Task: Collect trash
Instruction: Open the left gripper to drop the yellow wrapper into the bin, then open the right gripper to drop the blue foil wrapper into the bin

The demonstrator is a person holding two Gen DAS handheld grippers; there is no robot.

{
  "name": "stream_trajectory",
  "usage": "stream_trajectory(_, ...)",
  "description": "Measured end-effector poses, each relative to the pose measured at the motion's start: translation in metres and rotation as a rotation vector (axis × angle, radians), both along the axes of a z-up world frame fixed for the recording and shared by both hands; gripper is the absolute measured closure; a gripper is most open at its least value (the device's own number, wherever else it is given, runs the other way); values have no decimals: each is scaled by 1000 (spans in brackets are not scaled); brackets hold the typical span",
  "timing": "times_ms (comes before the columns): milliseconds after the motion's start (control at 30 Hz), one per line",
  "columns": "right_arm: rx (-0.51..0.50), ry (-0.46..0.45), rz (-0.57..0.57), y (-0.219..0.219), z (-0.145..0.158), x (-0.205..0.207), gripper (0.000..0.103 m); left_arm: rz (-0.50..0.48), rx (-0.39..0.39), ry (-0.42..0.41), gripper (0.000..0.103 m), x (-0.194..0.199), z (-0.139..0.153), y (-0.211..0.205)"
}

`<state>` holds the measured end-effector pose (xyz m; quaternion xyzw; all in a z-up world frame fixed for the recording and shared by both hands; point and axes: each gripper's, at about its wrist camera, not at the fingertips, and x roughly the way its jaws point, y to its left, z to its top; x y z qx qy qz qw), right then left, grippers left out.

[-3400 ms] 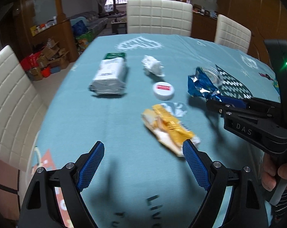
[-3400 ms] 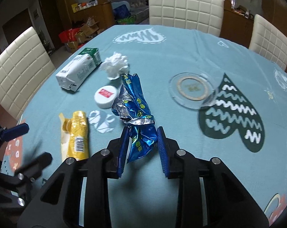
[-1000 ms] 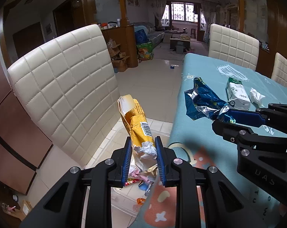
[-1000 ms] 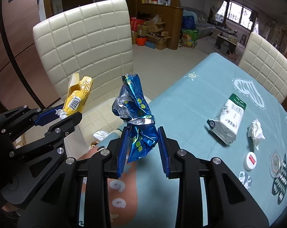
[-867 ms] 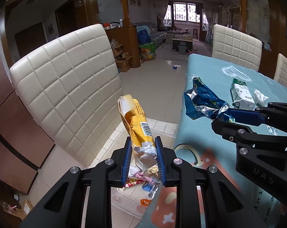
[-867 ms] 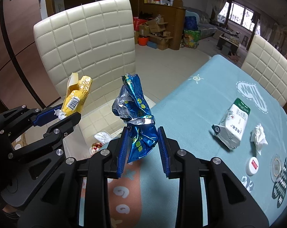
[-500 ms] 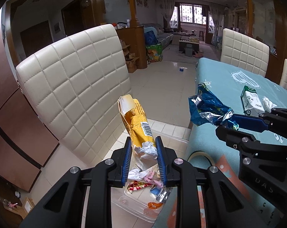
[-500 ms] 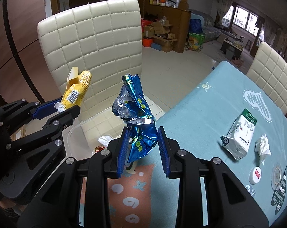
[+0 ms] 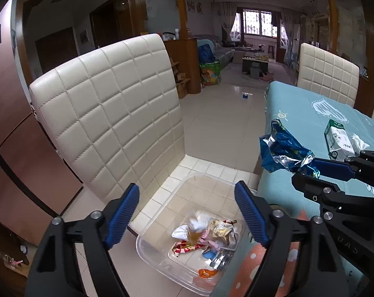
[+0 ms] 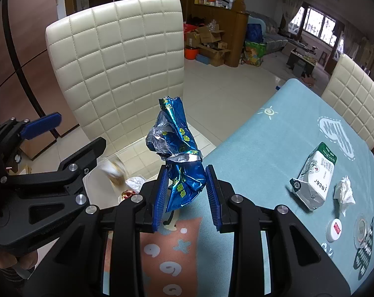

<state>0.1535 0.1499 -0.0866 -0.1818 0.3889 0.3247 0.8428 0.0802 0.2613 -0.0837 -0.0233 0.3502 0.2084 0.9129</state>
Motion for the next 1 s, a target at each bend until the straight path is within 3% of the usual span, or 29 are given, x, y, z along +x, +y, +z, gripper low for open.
stream_trajectory(1000,-9,-12,44,21,-5,-14,70,148,-41,2,24,-29,-3,36)
